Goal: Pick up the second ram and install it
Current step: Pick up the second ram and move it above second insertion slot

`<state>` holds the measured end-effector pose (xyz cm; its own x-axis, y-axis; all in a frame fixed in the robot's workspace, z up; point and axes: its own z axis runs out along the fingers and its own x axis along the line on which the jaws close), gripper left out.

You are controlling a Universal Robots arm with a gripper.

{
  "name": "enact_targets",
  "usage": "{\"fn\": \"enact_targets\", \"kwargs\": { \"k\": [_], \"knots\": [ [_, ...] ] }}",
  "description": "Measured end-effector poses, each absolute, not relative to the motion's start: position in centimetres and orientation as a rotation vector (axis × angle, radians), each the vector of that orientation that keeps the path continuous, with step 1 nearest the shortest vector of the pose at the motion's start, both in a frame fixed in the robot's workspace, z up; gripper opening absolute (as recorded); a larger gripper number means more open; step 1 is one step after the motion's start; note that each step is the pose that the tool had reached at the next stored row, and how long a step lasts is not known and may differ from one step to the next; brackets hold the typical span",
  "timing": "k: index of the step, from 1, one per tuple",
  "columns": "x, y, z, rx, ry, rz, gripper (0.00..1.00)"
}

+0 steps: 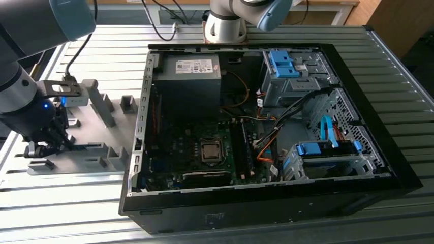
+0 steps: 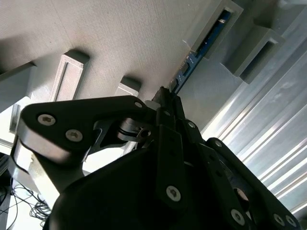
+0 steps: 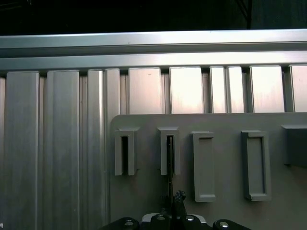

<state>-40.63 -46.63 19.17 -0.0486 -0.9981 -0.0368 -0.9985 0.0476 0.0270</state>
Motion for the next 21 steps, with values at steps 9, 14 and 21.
{"fn": "enact_targets", "kwargs": {
  "k": [9, 14, 21],
  "knots": [
    [-40.6, -46.6, 19.7, -2.161, 2.268, 0.070, 0.14],
    [-40.6, -46.6, 20.8, -2.161, 2.268, 0.070, 0.14],
    [-40.6, -46.6, 21.2, -2.161, 2.268, 0.070, 0.14]
  ]
}}
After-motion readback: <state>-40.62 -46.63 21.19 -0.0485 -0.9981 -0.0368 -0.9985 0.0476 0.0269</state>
